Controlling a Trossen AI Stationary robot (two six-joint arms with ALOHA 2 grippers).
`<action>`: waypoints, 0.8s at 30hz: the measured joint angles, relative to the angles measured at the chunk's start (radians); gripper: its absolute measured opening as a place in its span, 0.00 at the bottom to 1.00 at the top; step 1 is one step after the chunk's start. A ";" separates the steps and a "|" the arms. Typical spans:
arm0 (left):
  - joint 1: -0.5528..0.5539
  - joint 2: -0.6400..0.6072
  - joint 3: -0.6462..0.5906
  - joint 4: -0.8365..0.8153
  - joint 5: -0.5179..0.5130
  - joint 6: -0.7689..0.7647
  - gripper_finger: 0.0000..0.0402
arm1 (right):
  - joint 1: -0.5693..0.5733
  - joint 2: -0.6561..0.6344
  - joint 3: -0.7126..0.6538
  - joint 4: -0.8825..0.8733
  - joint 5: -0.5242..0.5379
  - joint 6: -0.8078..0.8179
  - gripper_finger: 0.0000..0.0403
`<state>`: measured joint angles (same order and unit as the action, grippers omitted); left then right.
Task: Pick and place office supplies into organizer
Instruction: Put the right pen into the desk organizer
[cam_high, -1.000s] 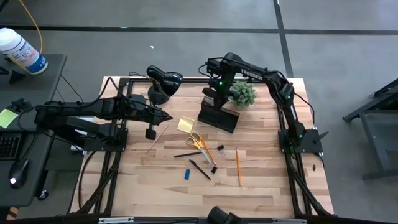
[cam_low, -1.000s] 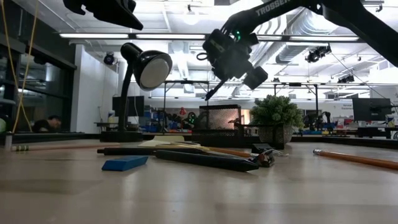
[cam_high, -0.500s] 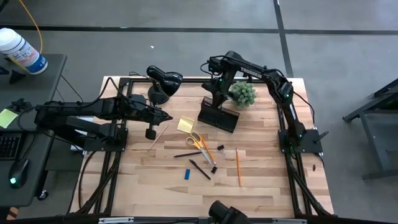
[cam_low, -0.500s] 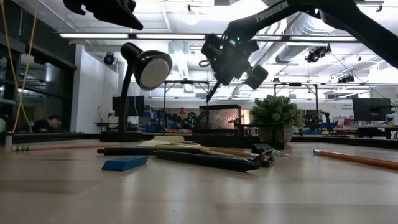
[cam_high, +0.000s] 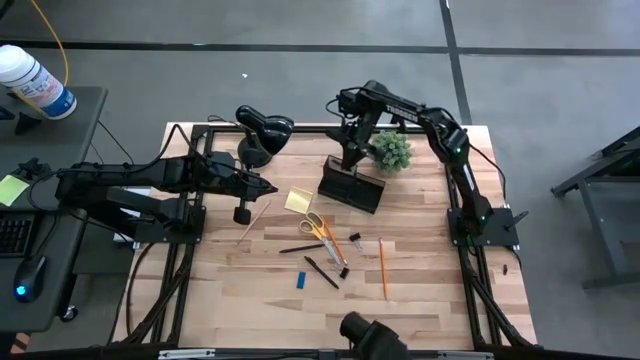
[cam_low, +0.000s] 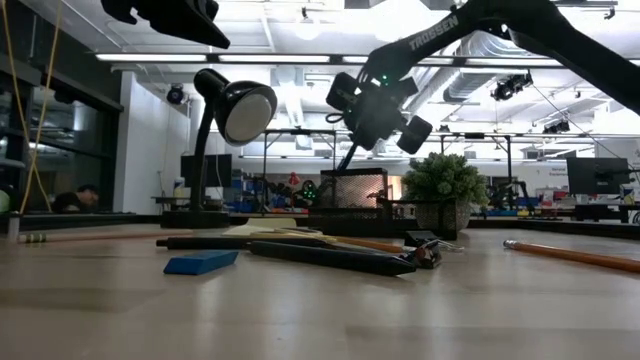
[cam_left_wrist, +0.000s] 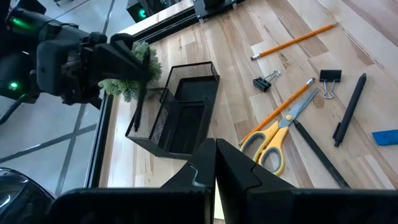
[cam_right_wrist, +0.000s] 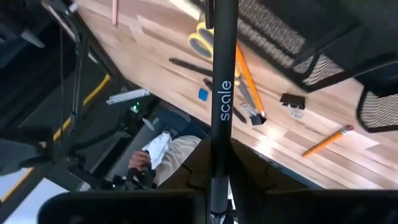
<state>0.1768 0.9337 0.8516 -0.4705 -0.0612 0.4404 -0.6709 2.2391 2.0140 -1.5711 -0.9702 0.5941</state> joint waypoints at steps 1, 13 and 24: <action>0.000 0.000 0.000 0.000 0.000 0.000 0.00 | -0.005 0.000 0.000 0.000 0.004 0.000 0.07; 0.000 0.000 0.000 0.000 0.000 0.000 0.00 | -0.024 0.000 0.000 0.000 -0.054 0.039 0.09; 0.000 0.000 0.000 0.000 0.000 0.000 0.00 | -0.020 0.000 0.000 0.000 -0.057 0.044 0.08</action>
<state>0.1764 0.9337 0.8516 -0.4706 -0.0612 0.4404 -0.6914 2.2391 2.0136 -1.5711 -1.0273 0.6382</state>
